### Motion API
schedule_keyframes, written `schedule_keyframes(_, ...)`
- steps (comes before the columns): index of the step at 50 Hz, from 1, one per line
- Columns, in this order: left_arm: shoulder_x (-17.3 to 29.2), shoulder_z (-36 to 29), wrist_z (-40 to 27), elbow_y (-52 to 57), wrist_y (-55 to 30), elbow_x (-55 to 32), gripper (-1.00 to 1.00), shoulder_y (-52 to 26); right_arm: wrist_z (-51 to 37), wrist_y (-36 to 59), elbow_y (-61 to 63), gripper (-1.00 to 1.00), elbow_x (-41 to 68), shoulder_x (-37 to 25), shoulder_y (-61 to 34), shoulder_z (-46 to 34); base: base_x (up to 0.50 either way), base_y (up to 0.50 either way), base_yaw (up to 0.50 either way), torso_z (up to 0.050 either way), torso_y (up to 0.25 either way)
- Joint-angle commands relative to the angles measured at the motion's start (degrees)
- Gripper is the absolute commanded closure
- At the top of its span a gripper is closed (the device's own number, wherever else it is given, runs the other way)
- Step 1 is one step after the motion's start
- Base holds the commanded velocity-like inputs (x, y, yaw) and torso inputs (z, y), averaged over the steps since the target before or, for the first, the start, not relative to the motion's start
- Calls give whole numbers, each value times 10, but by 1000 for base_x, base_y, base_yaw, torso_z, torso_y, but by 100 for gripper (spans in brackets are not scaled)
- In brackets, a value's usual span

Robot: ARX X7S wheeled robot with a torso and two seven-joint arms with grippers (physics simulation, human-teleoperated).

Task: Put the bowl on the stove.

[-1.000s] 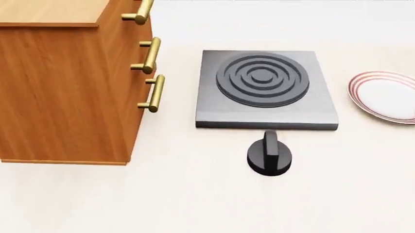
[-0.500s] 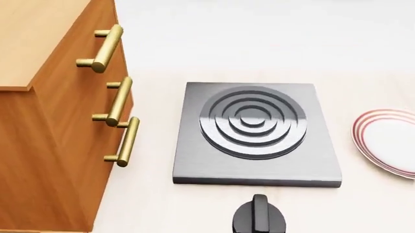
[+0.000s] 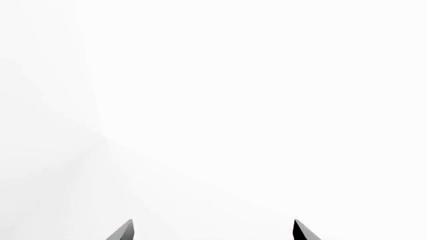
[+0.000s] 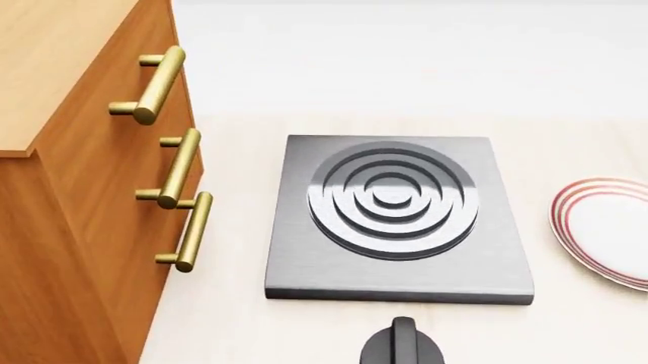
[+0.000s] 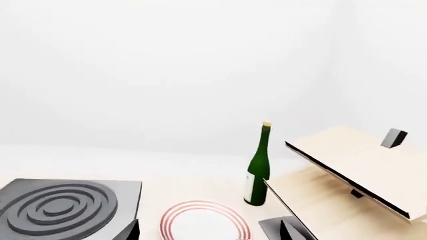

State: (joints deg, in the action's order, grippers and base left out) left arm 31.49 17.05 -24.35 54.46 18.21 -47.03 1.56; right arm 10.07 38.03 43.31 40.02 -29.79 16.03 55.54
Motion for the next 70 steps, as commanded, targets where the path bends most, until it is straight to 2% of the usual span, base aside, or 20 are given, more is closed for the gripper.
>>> schedule_keyframes(1, 0, -6, 0, -2, 1, 4, -100, -1, -33, 69, 17, -100, 35, -79, -40, -27, 0, 0, 0, 0, 0)
schedule_keyframes(7, -1, -11, 0, -4, 2, 8, -100, -1, -39, 107, 5, -100, 58, -124, -62, -56, 0, 0, 0, 0, 0)
schedule_keyframes(15, 0, -13, 0, -5, 3, 8, -100, -1, -37, 138, -10, -100, 75, -156, -63, -52, 0, 0, 0, 0, 0)
schedule_keyframes(28, 1, -18, 0, -6, 5, 10, -100, -1, -9, 218, -54, -100, 101, -223, -35, 23, 0, 0, 0, 0, 0)
schedule_keyframes(45, 4, -21, -2, -11, 8, 12, -100, -1, 16, 262, -127, -100, 108, -223, -10, 59, 0, 0, 0, 0, 0)
schedule_keyframes(70, 4, -30, -2, -14, 10, 19, -100, -1, -7, 324, -203, -100, 138, -232, -27, 22, 0, 0, 0, 0, 0)
